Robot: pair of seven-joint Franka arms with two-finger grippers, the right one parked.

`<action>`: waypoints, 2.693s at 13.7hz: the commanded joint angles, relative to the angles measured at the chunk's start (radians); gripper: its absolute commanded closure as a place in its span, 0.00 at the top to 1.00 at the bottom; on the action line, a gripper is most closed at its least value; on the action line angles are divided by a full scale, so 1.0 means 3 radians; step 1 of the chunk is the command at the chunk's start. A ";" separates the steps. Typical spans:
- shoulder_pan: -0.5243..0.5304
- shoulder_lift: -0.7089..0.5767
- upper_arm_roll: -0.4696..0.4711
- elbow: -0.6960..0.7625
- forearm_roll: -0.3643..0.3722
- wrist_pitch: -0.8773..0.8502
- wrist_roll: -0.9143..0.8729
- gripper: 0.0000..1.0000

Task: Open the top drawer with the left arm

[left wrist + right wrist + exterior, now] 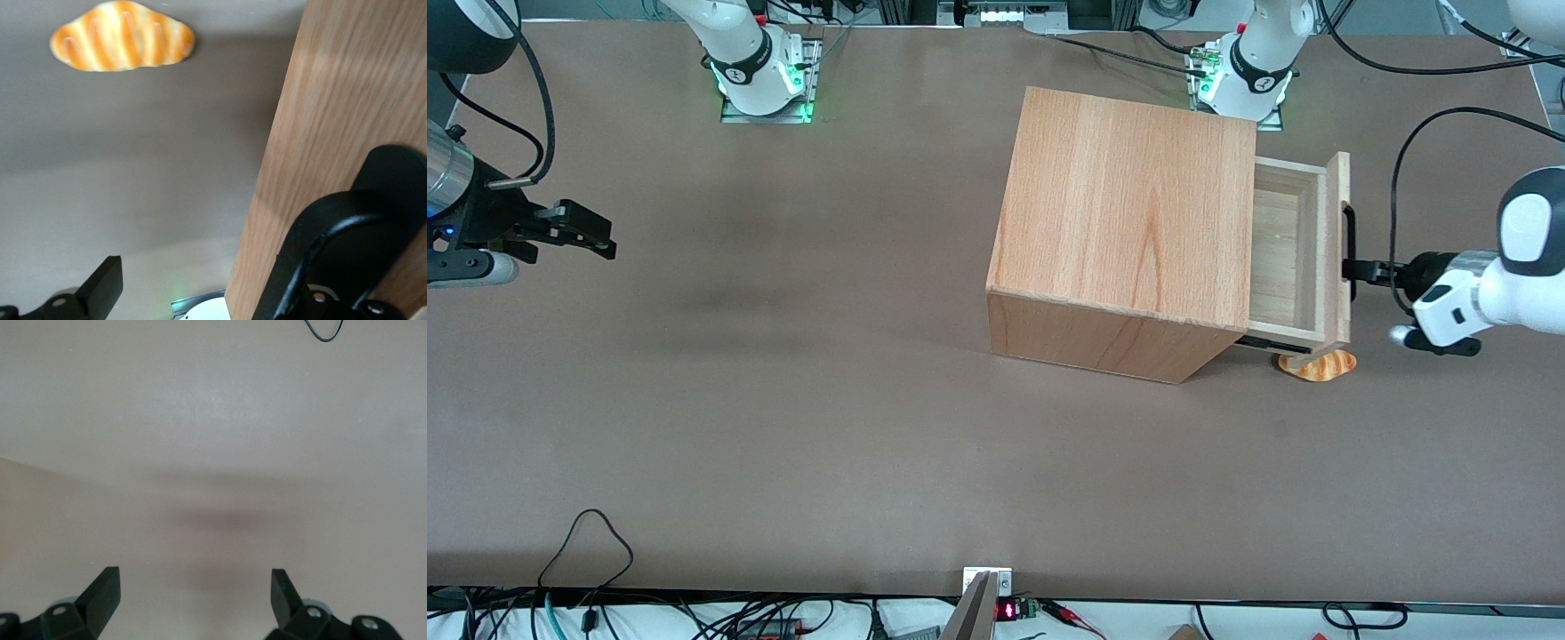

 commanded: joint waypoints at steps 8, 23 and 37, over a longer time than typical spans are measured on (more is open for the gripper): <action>0.0236 0.0239 -0.0015 0.0285 0.0134 0.0098 -0.0032 1.00; 0.0415 0.0428 -0.0010 0.0653 0.0287 0.0113 -0.0022 1.00; 0.0481 0.0439 -0.0005 0.0684 0.0297 0.0133 0.0030 1.00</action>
